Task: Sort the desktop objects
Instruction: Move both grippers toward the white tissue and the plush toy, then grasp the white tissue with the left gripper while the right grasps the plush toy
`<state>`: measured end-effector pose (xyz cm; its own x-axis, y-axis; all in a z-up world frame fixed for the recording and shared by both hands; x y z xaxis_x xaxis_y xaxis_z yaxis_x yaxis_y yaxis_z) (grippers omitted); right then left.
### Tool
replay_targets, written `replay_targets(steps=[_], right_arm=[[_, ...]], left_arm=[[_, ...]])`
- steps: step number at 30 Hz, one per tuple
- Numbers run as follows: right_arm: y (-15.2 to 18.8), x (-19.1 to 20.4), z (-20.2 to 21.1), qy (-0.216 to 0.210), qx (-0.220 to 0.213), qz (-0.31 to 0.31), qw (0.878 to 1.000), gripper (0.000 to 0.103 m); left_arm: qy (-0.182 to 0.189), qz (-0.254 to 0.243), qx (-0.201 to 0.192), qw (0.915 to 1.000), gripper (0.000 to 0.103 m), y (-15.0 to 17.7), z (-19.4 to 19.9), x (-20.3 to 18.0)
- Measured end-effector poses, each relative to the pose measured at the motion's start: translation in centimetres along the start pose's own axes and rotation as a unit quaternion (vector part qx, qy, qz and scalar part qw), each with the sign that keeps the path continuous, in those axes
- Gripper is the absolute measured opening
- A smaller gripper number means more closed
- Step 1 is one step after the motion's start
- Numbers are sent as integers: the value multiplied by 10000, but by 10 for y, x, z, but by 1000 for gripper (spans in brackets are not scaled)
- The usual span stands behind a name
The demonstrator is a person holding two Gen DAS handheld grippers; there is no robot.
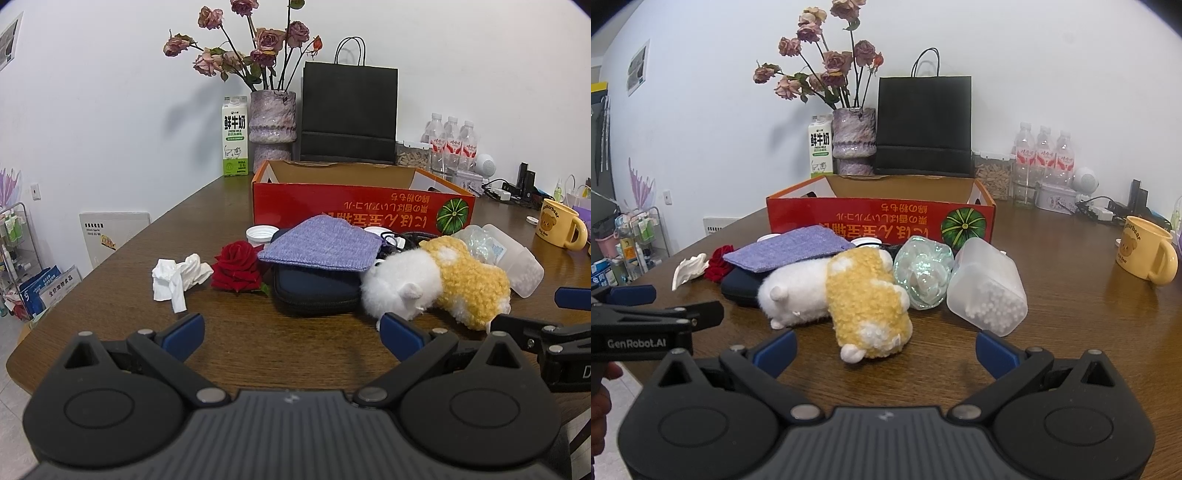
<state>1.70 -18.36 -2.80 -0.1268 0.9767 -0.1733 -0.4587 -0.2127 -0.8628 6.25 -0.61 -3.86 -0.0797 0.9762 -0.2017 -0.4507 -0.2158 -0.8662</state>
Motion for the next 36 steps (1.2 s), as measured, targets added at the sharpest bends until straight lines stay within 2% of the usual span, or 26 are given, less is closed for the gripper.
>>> replay_targets(steps=[16,21,25,29,32,36], right_arm=[[-6,4,-27,-130,46,194,9997,103],[-13,9,-44,-259,129,252,9993,95],[-15,11,-54,-309,197,285,9989,93],[-16,13,-63,-360,265,343,9984,92],[-17,14,-68,-387,300,380,9981,85],[-17,15,-74,-423,349,368,9978,82]], left_arm=[[-168,-9,-37,9999,103,-11,-12,16],[-257,-6,-13,9997,103,-17,-19,25],[-345,-40,-10,9994,103,-22,-25,35],[-542,71,38,9985,103,-27,-34,53],[-727,134,34,9973,103,-32,-40,69],[-875,159,48,9960,102,-40,-51,87]])
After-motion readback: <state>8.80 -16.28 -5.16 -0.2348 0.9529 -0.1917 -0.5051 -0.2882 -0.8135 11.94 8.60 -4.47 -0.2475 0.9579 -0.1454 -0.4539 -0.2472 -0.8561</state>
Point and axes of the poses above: each gripper's, at about its wrist camera, not at the fingertips, and z roughly against the way its jaws point, x to its left, y to its underside, the point moved 7 cm from there along -z, roughly the way its jaws point, and after that the axes turned 13 degrees about z, right-handed, at the moved point
